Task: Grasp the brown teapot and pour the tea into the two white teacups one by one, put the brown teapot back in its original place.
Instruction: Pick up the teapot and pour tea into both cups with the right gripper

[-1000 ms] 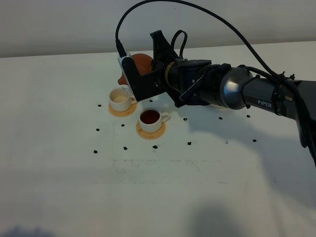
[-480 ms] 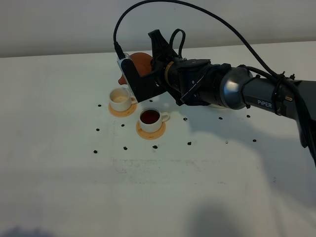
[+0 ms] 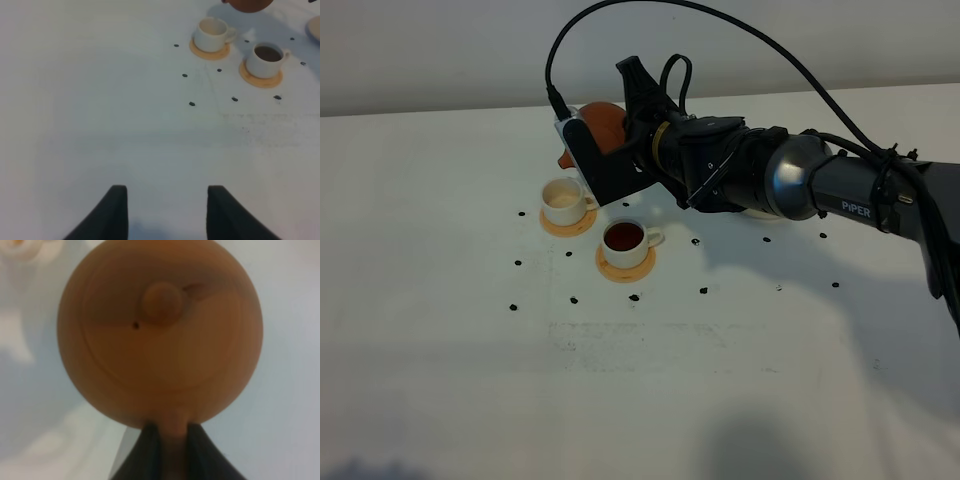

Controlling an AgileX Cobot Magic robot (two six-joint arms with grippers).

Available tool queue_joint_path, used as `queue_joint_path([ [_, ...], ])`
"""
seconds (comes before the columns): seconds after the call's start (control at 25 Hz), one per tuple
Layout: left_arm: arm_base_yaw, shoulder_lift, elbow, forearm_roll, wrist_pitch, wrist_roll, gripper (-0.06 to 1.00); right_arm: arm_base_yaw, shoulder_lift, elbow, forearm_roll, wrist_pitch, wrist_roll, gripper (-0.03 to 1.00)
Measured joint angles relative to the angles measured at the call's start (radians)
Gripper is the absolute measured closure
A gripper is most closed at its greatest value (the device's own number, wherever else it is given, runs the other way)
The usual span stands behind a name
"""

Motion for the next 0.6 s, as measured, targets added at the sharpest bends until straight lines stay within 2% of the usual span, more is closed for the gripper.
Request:
queue_joint_path([
  [0.6,0.000,0.000,0.000,0.000,0.000,0.000,0.52,0.000,0.000,0.000,-0.005,0.000,-0.084,0.88],
])
